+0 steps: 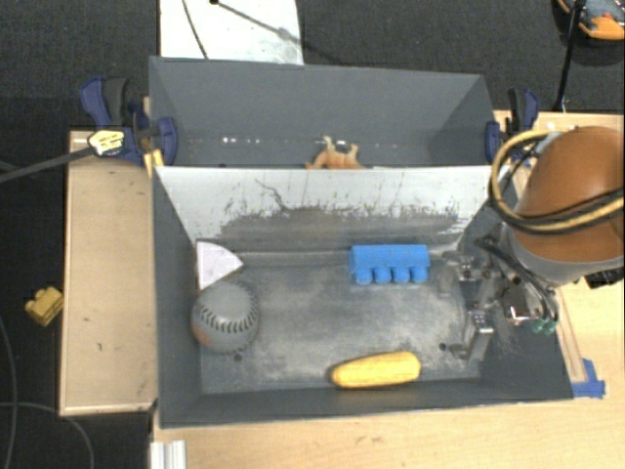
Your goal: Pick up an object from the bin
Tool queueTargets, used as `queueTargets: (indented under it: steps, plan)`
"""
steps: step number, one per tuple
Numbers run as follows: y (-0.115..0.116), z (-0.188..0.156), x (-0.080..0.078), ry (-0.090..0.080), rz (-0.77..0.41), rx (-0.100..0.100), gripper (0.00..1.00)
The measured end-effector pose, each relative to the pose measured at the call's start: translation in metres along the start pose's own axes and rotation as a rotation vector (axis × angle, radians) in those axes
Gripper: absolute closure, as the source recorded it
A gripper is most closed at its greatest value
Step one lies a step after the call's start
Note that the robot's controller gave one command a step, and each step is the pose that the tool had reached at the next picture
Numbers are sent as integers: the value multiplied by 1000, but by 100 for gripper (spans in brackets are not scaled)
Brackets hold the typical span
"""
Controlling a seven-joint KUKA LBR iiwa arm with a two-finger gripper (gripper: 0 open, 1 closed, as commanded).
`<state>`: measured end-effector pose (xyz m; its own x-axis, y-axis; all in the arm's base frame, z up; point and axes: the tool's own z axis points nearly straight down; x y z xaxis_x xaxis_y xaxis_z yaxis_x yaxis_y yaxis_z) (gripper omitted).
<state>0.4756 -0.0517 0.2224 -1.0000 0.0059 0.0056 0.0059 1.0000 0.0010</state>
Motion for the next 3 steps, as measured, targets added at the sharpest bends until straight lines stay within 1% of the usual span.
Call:
queueTargets:
  steps: [1,2,3]
  plan:
    - [0,-4,-1,-8,-3,1,0]
    - [36,69,-5,-12,-107,1,0]
    - [75,64,-4,-7,-102,1,0]
